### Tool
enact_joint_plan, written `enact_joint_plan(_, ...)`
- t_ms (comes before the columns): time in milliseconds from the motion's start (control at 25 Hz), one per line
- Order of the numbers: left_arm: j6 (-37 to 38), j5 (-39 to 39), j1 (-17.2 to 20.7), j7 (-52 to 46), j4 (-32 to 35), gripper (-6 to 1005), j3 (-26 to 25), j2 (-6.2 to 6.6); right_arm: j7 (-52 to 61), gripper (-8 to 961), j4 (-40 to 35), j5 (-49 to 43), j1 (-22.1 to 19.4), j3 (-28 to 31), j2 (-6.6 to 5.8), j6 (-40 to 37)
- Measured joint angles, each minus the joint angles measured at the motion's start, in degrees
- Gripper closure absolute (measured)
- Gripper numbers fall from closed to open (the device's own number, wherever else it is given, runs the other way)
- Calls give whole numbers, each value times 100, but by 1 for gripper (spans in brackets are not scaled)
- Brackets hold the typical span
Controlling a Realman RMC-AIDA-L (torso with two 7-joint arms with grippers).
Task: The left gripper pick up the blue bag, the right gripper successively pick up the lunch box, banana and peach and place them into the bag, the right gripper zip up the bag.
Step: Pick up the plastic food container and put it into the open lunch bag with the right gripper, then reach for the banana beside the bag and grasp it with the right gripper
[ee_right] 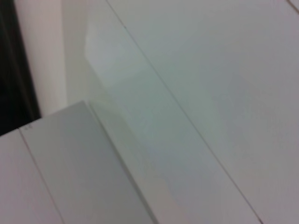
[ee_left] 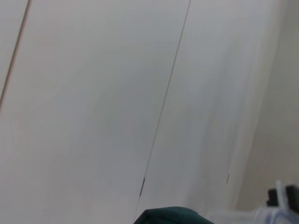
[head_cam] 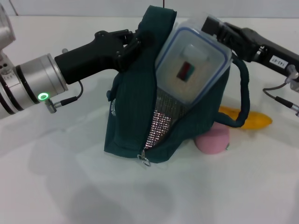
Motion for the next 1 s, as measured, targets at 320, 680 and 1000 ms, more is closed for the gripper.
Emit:
enact_joint_plan(320, -122, -76, -20, 18, -70, 889, 4, 0, -14, 698, -348, 11, 23, -381, 20, 208)
enact_joint_plan(680, -135, -77, 17, 86, -80, 889, 0, 10, 607, 397, -2565, 166, -1034, -427, 9, 196)
enact_joint_plan(1000, -306, -69, 30, 130, -77, 889, 0, 18, 3071, 260, -5274, -1662, -2021, -2013, -1, 2132)
